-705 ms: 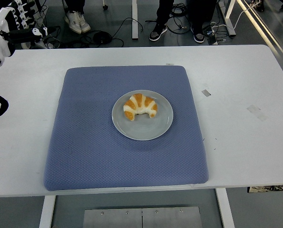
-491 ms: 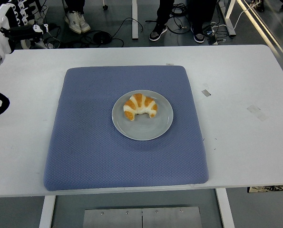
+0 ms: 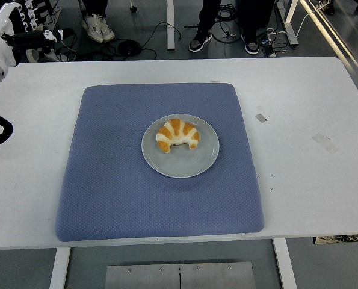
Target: Place the bread on the table
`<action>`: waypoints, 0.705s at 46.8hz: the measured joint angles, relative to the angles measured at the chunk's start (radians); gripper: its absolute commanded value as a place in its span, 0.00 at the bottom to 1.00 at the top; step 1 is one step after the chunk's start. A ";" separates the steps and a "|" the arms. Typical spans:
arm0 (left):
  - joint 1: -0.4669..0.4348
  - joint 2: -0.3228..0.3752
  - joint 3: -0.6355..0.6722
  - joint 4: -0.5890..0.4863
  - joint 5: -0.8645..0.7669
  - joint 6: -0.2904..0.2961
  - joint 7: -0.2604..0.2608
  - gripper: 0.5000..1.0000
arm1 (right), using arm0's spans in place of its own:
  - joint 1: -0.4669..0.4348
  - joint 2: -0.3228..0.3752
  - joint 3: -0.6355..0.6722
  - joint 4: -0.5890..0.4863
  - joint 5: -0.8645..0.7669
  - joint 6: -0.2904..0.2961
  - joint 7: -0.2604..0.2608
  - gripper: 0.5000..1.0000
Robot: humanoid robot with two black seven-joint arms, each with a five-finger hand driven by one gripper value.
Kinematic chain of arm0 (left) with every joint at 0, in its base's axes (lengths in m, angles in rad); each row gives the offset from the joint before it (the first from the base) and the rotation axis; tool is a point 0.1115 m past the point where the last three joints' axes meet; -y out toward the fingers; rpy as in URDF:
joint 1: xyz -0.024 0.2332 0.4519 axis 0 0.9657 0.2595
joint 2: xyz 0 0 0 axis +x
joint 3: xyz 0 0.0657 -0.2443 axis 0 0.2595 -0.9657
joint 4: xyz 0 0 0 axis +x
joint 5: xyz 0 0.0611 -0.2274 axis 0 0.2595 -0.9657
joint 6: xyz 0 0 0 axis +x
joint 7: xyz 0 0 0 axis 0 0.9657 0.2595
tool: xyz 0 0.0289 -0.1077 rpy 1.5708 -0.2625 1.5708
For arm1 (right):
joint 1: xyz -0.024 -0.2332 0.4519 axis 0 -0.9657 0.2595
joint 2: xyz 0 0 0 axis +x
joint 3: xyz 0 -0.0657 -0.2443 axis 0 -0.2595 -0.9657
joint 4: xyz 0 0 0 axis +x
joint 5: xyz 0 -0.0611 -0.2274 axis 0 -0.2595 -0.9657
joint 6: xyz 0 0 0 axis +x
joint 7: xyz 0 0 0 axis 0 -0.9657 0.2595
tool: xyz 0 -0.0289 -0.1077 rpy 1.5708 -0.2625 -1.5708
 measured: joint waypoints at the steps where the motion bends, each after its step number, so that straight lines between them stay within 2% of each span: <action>1: -0.004 0.001 0.000 0.000 0.000 -0.001 0.010 0.95 | 0.000 0.000 0.000 0.000 0.000 0.000 0.000 1.00; 8: -0.037 0.009 0.021 -0.010 0.012 -0.014 0.110 0.93 | -0.001 0.000 0.000 -0.001 0.000 0.000 0.000 1.00; 13: -0.116 0.035 0.125 -0.014 0.024 -0.015 0.159 0.92 | 0.000 0.000 0.000 0.000 0.000 0.000 0.000 1.00; 19: -0.195 0.033 0.214 -0.017 0.029 -0.005 0.188 0.92 | 0.000 0.000 0.000 0.000 0.000 0.000 0.000 1.00; 27: -0.266 -0.016 0.292 -0.023 0.069 0.010 0.204 0.92 | -0.001 0.000 0.000 0.000 0.000 0.000 0.000 1.00; 33: -0.325 -0.050 0.357 -0.031 0.107 0.019 0.243 0.92 | -0.001 0.000 0.000 0.000 0.000 0.000 0.000 1.00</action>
